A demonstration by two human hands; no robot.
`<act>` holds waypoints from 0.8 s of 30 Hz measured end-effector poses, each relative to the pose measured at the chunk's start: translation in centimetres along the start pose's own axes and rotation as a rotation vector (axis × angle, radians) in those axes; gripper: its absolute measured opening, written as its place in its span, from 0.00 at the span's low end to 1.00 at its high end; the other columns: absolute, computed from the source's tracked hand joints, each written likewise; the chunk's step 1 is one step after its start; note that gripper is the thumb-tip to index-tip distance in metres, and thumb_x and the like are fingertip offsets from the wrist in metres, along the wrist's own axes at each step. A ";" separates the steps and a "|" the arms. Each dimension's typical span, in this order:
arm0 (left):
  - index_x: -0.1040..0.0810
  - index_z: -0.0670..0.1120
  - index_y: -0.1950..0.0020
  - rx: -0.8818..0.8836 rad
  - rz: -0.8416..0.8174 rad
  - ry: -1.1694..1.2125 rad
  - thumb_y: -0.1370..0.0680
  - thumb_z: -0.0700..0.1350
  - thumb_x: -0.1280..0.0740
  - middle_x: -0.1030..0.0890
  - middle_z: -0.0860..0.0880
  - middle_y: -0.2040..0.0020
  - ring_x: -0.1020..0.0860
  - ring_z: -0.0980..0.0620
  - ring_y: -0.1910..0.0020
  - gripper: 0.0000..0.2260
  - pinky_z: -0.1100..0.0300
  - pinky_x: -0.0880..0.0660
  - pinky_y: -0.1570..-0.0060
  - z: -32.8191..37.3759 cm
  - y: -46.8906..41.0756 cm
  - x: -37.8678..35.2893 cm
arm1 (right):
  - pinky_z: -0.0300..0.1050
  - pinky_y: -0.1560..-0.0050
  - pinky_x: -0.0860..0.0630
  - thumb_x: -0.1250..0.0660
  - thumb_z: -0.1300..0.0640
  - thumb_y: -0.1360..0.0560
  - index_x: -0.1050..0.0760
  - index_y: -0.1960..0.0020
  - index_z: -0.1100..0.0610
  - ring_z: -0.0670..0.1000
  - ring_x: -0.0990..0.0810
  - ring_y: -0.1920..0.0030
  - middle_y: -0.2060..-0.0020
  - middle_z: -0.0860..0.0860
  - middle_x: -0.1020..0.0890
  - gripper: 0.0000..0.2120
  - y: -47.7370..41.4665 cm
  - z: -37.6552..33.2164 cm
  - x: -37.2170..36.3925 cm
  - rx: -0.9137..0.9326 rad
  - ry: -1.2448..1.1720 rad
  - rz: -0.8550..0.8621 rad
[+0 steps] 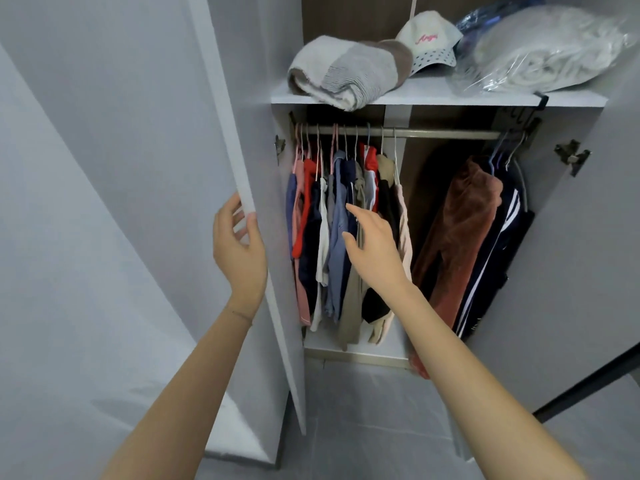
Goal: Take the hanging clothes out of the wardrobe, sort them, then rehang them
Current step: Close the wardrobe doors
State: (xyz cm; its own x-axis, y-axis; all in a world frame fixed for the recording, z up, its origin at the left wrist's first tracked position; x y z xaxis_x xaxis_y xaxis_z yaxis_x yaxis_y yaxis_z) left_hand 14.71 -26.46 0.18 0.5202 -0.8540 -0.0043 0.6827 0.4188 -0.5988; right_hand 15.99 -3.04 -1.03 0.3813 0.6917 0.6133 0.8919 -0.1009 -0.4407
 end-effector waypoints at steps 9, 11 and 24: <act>0.31 0.49 0.27 -0.118 -0.428 0.165 0.21 0.47 0.32 0.29 0.52 0.32 0.29 0.52 0.33 0.22 0.46 0.30 0.33 0.2 1.5 -10.4 | 0.37 0.30 0.42 0.37 0.59 0.20 0.35 0.25 0.56 0.51 0.33 0.29 0.30 0.52 0.28 0.24 -0.6 3.4 2.4 -0.100 0.101 0.151; 0.34 0.50 0.26 -0.136 -0.499 0.156 0.21 0.49 0.32 0.33 0.50 0.27 0.35 0.52 0.27 0.25 0.47 0.35 0.28 0.1 1.9 -13.2 | 0.42 0.27 0.39 0.37 0.60 0.20 0.34 0.26 0.56 0.51 0.33 0.29 0.30 0.51 0.27 0.23 -0.5 4.6 3.5 -0.126 0.110 0.171; 0.56 0.57 0.20 -0.426 -0.659 -0.589 0.20 0.59 0.38 0.54 0.45 0.19 0.53 0.42 0.21 0.35 0.30 0.47 0.29 -1.7 2.9 -33.5 | 0.48 0.27 0.38 0.37 0.58 0.20 0.36 0.25 0.55 0.53 0.37 0.27 0.29 0.51 0.30 0.24 -3.1 15.8 10.5 -0.239 0.225 0.227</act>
State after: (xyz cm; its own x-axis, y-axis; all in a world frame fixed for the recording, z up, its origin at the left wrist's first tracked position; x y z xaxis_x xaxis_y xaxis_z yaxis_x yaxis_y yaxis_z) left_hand -1.61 2.82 -2.81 0.3533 -0.5382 0.7652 0.7458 -0.3317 -0.5777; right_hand 13.38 15.85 -3.58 0.5954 0.4610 0.6580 0.8000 -0.4153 -0.4330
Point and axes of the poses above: each hand's wrist, its own y-axis away from the middle knuckle, its own x-axis out of the back of the hand, z = x × y, the point moved 8 cm from there along -y, towards the middle knuckle
